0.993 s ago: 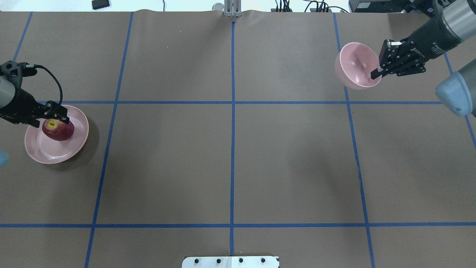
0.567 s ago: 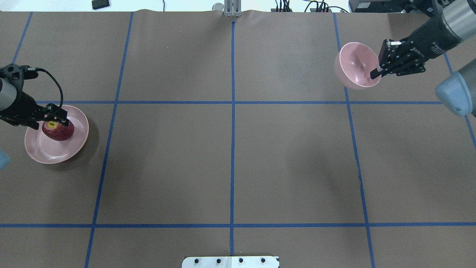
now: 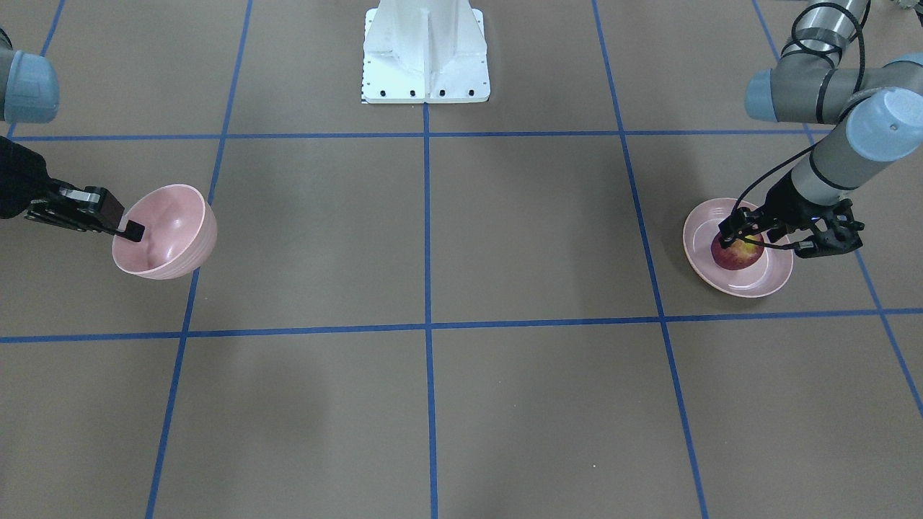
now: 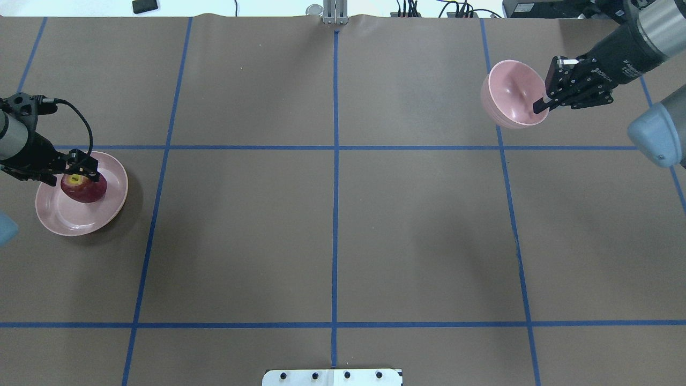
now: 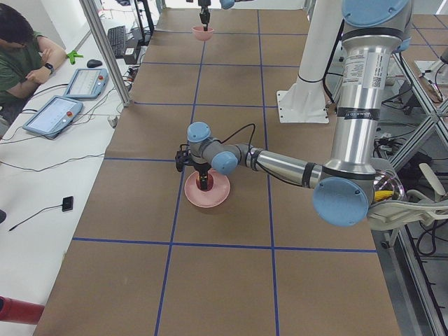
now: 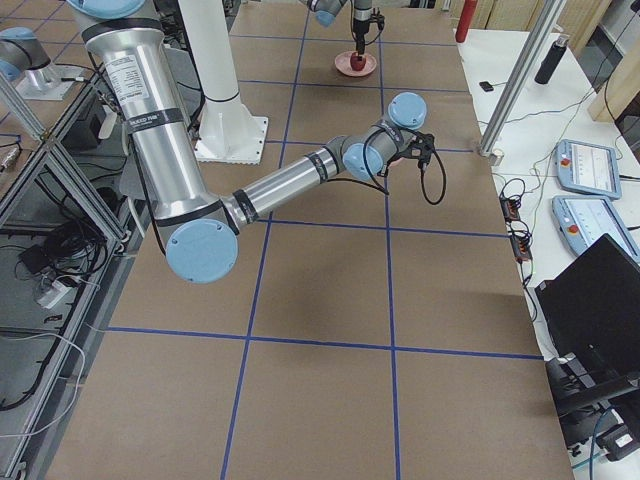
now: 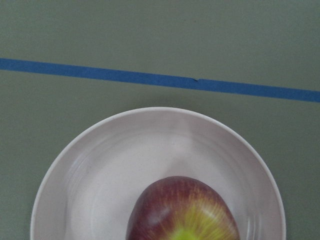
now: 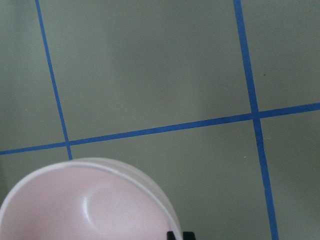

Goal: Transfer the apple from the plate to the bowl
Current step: 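Drag the pink bowl away with the right gripper while the left descends onto the apple, then slide the bowl toward table center with the right gripper while the left grasps the apple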

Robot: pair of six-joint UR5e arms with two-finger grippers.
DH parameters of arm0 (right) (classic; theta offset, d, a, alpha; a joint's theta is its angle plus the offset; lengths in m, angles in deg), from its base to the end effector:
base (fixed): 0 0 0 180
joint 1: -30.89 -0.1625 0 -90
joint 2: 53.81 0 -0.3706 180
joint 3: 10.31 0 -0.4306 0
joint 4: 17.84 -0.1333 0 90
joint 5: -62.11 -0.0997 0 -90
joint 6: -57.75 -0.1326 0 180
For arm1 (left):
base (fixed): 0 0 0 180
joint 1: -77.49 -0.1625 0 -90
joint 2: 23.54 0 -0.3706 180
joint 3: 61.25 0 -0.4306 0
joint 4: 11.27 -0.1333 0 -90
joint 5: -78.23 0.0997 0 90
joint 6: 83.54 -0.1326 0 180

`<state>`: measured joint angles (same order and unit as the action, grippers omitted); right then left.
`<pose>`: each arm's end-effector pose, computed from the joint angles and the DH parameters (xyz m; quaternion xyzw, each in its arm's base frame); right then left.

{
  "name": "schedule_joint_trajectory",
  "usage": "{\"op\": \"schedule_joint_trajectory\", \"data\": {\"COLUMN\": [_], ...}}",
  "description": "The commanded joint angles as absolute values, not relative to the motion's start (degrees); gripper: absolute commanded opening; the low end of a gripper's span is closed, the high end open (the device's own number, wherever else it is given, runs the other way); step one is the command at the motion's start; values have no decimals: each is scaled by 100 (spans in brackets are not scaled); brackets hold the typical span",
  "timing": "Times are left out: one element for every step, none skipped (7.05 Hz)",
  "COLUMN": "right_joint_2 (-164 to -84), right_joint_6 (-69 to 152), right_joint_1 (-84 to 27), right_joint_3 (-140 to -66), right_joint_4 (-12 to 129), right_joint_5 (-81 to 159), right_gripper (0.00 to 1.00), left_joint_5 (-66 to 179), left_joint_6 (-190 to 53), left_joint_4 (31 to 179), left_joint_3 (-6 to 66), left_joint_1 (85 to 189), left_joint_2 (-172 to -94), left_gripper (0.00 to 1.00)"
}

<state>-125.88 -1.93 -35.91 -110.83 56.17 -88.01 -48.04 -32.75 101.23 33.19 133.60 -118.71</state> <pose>-0.2235 -0.5680 0.2873 -0.0615 -0.5642 0.0709 0.8203 0.2886 -0.5280 0.4973 -0.0072 0.3981 -0.0491 0.9160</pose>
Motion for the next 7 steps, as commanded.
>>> {"op": "schedule_joint_trajectory", "data": {"right_joint_2": [-12588, -12588, -12553, -12422, -12195, -12097, -11974], "right_joint_6": [-193, -193, -193, -358, -760, -860, -1018], "right_joint_1": [-3591, -3573, -3486, -3294, -2988, -2793, -2617], "right_joint_3": [-11086, -11120, -11129, -11129, -11112, -11121, -11112], "right_joint_4": [5617, 5617, 5617, 5625, 5625, 5634, 5634], "right_joint_5": [-8801, -8801, -8793, -8697, -8417, -8232, -8073], "right_gripper": [0, 0, 0, 0, 0, 0, 0], "left_joint_5": [-4798, -4728, -4702, -4701, -4710, -4710, -4710], "left_joint_6": [-3274, -3274, -3274, -3274, -3274, -3248, -3221], "left_joint_4": [10132, 10132, 10158, 10167, 10176, 10176, 10184], "left_joint_3": [3148, 3095, 3034, 3042, 3051, 3051, 3059], "left_joint_1": [13348, 13322, 13278, 13252, 13164, 13103, 13067], "left_joint_2": [-11969, -11970, -11978, -11978, -11987, -11987, -11987], "left_gripper": [97, 97, 97, 97, 97, 92, 83]}}
